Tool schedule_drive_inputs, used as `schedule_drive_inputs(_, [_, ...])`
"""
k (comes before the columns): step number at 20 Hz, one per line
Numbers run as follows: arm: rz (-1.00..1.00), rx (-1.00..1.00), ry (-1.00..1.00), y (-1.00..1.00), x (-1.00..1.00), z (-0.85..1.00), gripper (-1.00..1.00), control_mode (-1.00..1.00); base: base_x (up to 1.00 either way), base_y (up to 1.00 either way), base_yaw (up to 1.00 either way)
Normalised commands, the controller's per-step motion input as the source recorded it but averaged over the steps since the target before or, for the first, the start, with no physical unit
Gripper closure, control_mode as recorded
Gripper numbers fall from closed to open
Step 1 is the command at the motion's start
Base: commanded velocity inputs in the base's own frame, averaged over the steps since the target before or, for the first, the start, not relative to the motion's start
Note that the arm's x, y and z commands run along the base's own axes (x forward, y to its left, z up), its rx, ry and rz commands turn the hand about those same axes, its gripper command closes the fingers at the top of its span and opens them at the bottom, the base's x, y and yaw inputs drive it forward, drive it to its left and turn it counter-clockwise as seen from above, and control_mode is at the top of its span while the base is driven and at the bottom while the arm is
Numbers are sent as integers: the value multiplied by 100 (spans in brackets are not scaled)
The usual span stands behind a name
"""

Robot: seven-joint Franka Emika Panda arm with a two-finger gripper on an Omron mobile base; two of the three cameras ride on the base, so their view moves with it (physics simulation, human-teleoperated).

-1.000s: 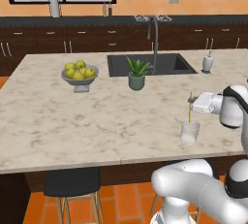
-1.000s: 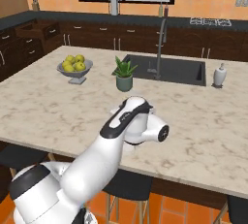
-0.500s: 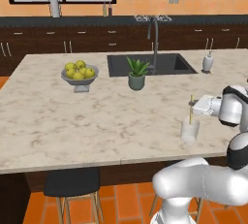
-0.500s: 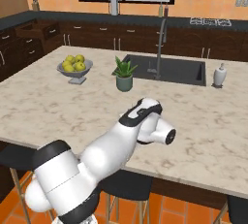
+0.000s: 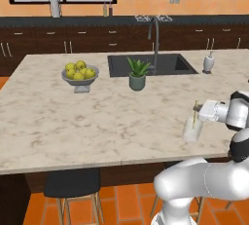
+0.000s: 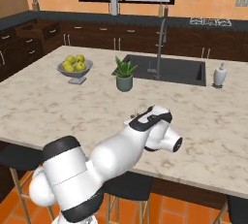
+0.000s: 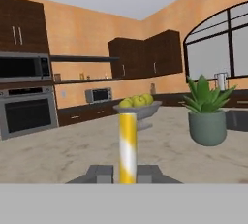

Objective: Take a straw from the drawer in front and place it inside the glass cup on the dining counter.

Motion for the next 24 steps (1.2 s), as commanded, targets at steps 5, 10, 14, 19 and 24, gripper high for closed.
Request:
schedule_drive_inputs(5, [0,0,-3,0,-46,-24,100,-100,0,0,0])
schedule_drive_inputs(10, [0,0,-1,3,15,-30,-100,-100,0,0,0])
schedule_drive_inputs(14, [0,0,-4,1,19,-21,-100,-100,0,0,0])
schedule_drive_inputs(19, [0,-1,-10,0,-3,0,-100,-100,0,0,0])
schedule_drive_inputs(24, [0,-7,-13,-2,-33,35,-100,-100,0,0,0])
